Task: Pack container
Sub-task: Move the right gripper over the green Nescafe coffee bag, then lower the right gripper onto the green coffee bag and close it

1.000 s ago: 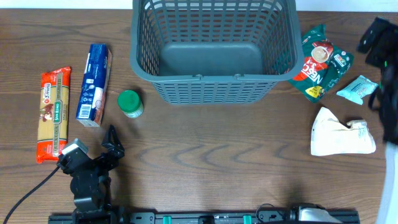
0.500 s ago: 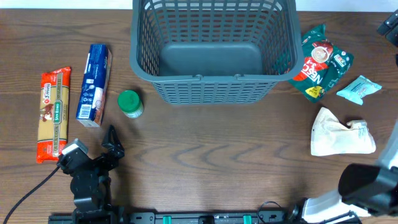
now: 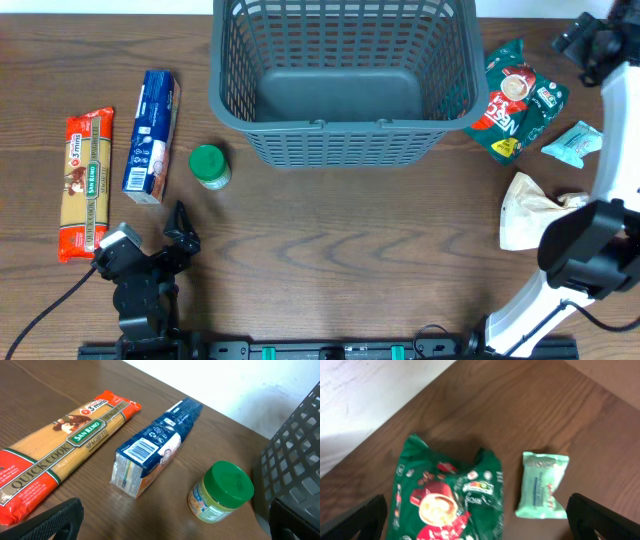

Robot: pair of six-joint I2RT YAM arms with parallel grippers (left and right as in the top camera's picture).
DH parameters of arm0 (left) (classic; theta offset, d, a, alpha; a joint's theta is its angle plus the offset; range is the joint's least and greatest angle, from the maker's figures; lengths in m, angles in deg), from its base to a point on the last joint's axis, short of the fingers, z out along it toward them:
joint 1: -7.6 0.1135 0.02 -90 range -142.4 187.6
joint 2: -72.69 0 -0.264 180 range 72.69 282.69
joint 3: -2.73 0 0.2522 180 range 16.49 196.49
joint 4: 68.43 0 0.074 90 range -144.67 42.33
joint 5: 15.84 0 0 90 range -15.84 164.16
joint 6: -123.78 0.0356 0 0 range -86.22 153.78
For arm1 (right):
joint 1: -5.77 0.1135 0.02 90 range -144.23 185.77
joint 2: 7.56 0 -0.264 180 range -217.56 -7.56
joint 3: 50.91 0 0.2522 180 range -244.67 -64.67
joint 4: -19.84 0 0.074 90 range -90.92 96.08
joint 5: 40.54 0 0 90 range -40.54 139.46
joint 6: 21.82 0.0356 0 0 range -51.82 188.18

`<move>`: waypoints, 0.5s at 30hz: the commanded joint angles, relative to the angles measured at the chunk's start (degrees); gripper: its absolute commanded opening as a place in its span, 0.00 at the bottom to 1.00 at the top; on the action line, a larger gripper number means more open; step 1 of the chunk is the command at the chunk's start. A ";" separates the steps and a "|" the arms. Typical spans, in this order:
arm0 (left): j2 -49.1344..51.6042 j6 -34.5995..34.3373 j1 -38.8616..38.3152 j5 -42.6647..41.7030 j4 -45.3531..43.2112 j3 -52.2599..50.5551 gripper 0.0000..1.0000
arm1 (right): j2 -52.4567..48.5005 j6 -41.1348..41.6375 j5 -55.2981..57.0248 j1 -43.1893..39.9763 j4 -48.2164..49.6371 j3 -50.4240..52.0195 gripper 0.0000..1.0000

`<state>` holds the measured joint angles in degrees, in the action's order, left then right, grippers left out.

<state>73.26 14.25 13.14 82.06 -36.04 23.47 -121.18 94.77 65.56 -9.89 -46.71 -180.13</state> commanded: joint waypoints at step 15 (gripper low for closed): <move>-0.35 -0.31 0.28 0.24 0.28 -1.22 0.99 | -11.21 11.78 7.04 4.50 1.22 -1.05 0.99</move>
<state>73.26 14.25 13.14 82.06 -36.04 23.47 -132.54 103.29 71.20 -5.10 -45.55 -180.13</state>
